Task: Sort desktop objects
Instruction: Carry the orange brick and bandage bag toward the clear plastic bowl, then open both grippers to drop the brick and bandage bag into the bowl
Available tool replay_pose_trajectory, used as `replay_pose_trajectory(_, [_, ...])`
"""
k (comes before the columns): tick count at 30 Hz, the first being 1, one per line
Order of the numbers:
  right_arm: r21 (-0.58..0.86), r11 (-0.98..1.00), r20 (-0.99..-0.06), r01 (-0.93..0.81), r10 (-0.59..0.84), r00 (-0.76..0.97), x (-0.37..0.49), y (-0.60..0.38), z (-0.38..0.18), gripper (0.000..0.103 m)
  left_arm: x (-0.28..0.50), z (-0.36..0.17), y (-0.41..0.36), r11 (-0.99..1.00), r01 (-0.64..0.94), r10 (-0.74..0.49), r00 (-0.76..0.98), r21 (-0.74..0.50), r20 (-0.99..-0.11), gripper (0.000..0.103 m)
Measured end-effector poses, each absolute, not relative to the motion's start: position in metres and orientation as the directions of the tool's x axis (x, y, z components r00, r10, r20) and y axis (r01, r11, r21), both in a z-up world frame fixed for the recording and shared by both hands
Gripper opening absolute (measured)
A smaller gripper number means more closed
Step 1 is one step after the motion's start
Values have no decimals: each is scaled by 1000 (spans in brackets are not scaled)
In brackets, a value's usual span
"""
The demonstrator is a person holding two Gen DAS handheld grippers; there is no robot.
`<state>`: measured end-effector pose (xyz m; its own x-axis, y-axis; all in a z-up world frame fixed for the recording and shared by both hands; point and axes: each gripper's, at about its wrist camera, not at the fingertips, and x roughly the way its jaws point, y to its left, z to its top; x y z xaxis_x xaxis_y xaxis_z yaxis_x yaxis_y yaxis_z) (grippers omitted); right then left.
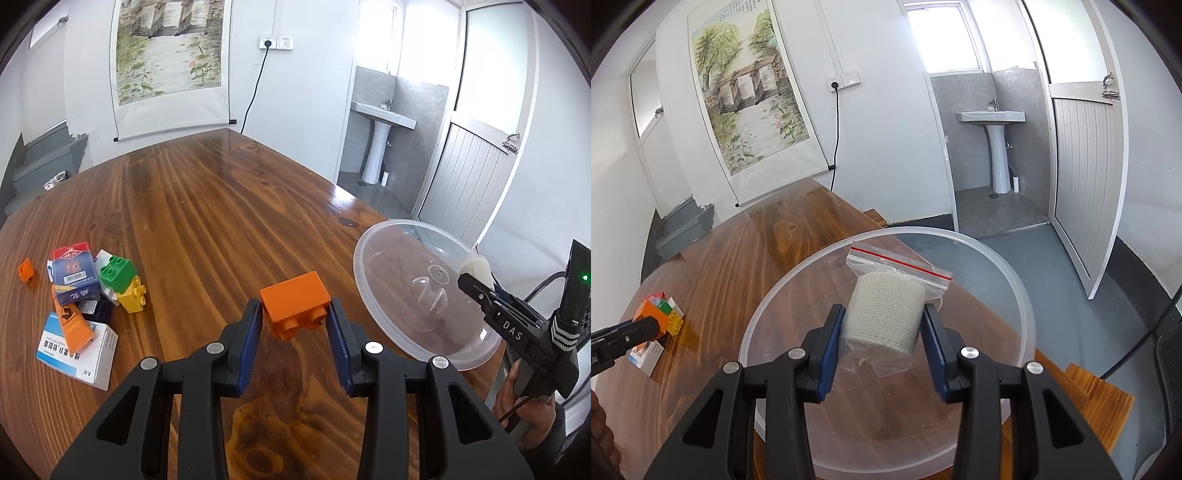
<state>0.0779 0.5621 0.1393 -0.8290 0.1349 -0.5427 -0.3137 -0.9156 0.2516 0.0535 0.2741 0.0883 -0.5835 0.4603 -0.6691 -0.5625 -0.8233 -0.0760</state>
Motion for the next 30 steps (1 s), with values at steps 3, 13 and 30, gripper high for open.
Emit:
replay_pose_trajectory(3, [254, -912, -544, -321, 140, -827, 78, 567, 139, 46, 50, 90, 288, -798, -595, 493, -553, -96, -671, 39])
replay_pose_trajectory(13, [239, -903, -555, -357, 174, -813, 82, 580, 140, 46, 51, 82, 338, -700, -701, 584, -452, -136, -675, 39])
replay_pose_trajectory(30, [267, -877, -559, -400, 197, -806, 90, 589, 141, 58, 65, 86, 355, -623, -774, 653, -438, -109, -618, 76])
